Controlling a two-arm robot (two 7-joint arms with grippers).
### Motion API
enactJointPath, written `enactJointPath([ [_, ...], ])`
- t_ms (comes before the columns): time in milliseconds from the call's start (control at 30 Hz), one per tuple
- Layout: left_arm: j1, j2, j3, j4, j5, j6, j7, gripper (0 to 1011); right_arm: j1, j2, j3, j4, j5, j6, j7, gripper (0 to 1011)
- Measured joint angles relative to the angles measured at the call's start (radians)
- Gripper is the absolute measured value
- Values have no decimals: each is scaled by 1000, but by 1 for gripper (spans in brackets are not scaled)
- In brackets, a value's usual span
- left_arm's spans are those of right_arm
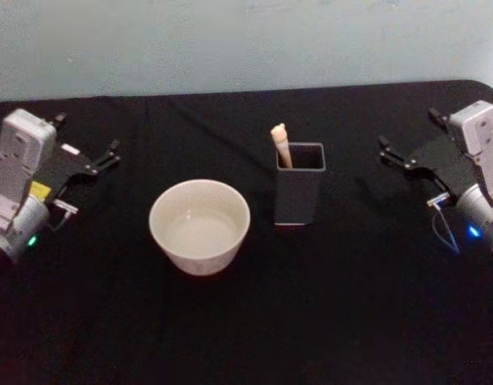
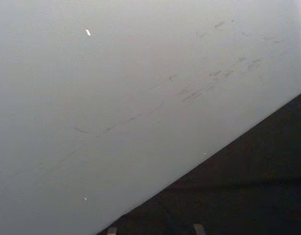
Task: Pick up the stirring spoon with one hand, stir inside the cup, then place it back in its original position.
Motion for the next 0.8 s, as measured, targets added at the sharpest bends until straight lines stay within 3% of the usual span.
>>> enactJointPath([
  [467,0,0,0,0,0,0,0,1001,-9,0,16,-7,5,0,24,1002],
  [633,0,0,0,0,0,0,0,1001,-29,8,45,-47,41,12,63,1002],
  [800,0,0,0,0,0,0,0,1001,-55,26,78,-111,111,50,133,1002],
])
